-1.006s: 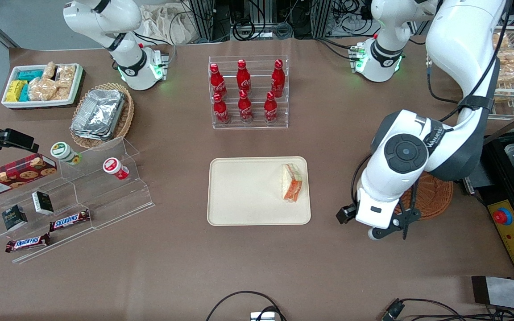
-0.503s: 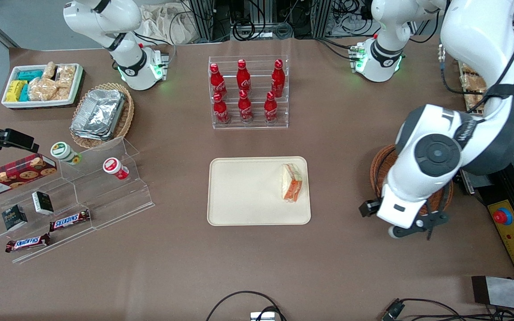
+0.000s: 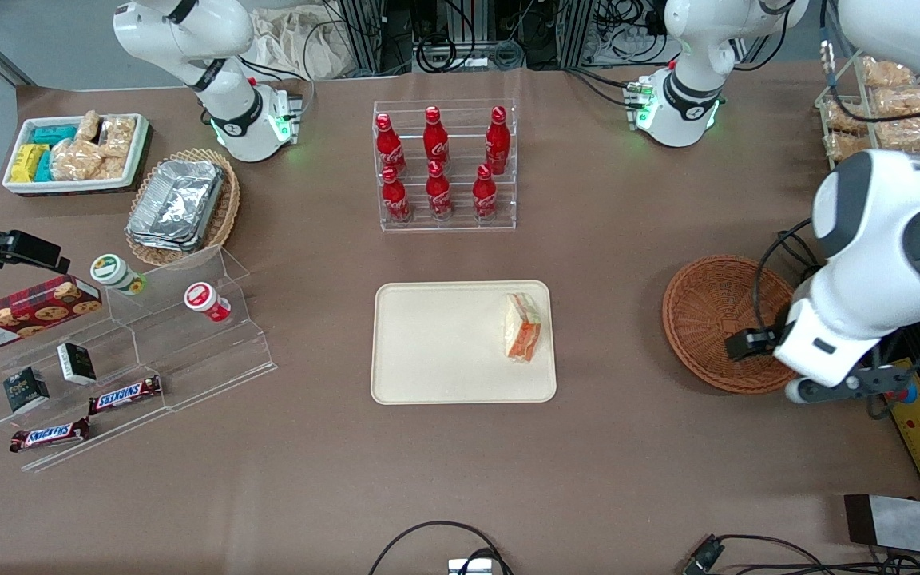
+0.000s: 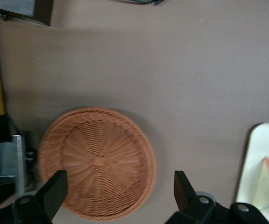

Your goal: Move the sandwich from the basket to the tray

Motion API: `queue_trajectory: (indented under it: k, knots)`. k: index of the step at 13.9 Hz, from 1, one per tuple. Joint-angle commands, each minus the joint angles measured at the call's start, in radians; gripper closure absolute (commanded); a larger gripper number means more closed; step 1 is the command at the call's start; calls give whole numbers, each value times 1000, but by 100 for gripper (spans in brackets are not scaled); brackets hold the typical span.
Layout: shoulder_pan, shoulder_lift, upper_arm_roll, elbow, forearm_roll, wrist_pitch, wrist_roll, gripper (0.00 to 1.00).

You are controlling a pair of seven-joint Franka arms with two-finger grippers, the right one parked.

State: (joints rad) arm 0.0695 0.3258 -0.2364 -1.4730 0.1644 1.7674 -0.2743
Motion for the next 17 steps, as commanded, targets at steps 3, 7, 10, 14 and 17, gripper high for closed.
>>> queue_trajectory:
  k: [3,7,10,14,17]
  knots:
    - [-22,-164,126,-72,-75,-106,228,0]
    - [-34,-272,144,-64,-74,-265,276,0]
    - [-39,-320,144,-64,-74,-316,268,0]
    - [-36,-352,146,-64,-98,-315,262,0]
    - [-34,-355,147,-62,-146,-305,196,0]
